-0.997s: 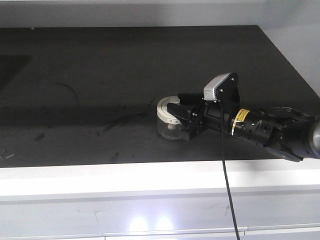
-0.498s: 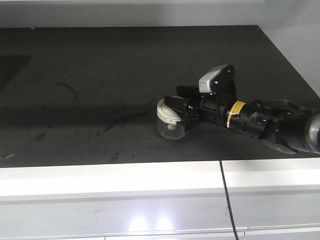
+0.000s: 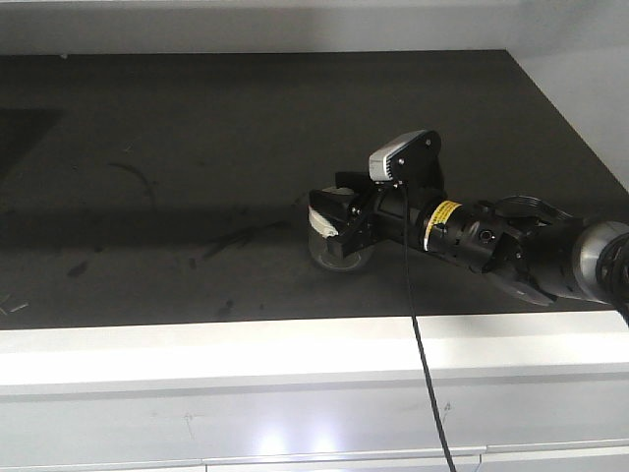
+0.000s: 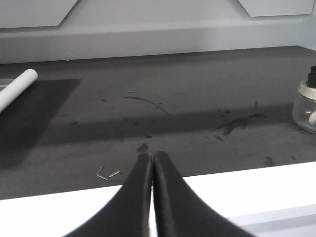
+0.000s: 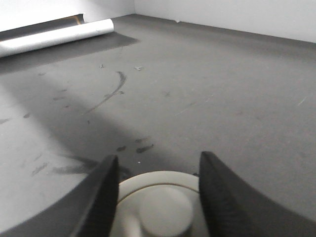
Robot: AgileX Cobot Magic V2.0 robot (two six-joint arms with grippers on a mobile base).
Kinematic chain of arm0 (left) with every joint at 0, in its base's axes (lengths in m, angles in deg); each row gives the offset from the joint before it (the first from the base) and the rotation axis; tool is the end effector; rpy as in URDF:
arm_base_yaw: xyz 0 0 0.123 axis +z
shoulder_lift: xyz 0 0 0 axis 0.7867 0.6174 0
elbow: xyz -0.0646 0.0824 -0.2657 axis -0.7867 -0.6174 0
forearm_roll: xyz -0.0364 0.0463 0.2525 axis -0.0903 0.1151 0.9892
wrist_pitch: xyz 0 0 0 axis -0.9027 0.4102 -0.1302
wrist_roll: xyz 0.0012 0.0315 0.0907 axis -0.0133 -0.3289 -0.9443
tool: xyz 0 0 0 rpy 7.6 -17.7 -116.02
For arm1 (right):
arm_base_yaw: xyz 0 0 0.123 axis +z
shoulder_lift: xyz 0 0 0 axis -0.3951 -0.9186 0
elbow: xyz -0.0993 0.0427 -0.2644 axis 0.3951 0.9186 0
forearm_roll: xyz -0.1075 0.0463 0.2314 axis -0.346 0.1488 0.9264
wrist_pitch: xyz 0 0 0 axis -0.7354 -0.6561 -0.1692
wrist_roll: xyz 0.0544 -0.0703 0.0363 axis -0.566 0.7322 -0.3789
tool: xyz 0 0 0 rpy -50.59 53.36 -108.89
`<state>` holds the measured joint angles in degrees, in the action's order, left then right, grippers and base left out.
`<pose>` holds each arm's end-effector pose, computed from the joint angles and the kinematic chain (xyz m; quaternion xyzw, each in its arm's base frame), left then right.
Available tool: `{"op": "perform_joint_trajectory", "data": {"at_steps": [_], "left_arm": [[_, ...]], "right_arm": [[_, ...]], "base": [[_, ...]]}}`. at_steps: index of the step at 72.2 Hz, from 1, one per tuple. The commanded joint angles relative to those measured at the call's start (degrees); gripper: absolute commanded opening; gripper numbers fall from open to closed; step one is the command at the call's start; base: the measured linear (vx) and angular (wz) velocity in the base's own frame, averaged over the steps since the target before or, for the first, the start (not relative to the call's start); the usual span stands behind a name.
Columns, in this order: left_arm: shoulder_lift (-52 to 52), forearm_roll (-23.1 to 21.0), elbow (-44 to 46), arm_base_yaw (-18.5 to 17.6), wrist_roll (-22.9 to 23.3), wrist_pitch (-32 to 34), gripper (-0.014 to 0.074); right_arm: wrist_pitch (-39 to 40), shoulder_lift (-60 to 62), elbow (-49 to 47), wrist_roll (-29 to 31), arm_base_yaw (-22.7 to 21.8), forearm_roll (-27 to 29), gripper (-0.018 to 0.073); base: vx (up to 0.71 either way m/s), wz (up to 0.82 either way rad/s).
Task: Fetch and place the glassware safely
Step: 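Lift the jar with the right gripper and pull it out of the cabinet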
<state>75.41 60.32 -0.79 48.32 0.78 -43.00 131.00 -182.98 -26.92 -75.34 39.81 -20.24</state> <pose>0.0427 -0.0047 0.2632 0.0159 0.7481 -0.0411 0.6621 0.3735 0.1614 0.2017 -0.2892 0.7055 0.2734 0.5865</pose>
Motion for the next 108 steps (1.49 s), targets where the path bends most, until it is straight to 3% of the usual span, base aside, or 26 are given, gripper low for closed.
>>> {"op": "perform_joint_trajectory", "data": {"at_steps": [1, 12, 35, 46, 63, 69, 78, 91, 108], "left_arm": [[0.6, -0.6, 1.5, -0.2, 0.6, 4.4, -0.0007], [0.6, -0.6, 1.5, -0.2, 0.6, 4.4, -0.0007], [0.6, -0.6, 1.5, -0.2, 0.6, 4.4, -0.0007], [0.6, -0.6, 1.5, -0.2, 0.6, 4.4, -0.0007], [0.6, -0.6, 1.5, -0.2, 0.6, 4.4, -0.0007], [0.6, -0.6, 1.5, -0.2, 0.6, 4.4, -0.0007], [0.6, -0.6, 1.5, -0.2, 0.6, 4.4, -0.0007], [0.6, -0.6, 1.5, -0.2, 0.6, 4.4, -0.0007], [0.6, -0.6, 1.5, -0.2, 0.6, 4.4, -0.0007]], "right_arm": [[-0.8, 0.7, -0.9, -0.8, -0.2, 0.0, 0.0232], [-0.5, 1.3, -0.9, -2.5, -0.2, -0.2, -0.0011], [0.3, 10.8, -0.9, -5.0, -0.3, -2.4, -0.0006], [3.2, 17.0, -0.9, -11.7, -0.3, -11.3, -0.0003], [13.4, 23.8, -0.8, -29.8, -0.3, -32.3, -0.0001], [17.2, 24.9, 0.3, -34.5, -0.3, -36.7, -0.0001], [20.9, 26.5, 5.7, -32.8, -0.3, -35.7, -0.0001], [21.0, 30.1, 15.3, -26.0, -0.3, -29.7, -0.0001], [20.1, 34.2, 21.4, -21.8, -0.3, -28.8, -0.0001]], "base": [[0.0, 0.0], [0.0, 0.0], [0.0, 0.0], [0.0, 0.0], [0.0, 0.0], [0.0, 0.0], [0.0, 0.0], [0.0, 0.0], [0.0, 0.0]]}}
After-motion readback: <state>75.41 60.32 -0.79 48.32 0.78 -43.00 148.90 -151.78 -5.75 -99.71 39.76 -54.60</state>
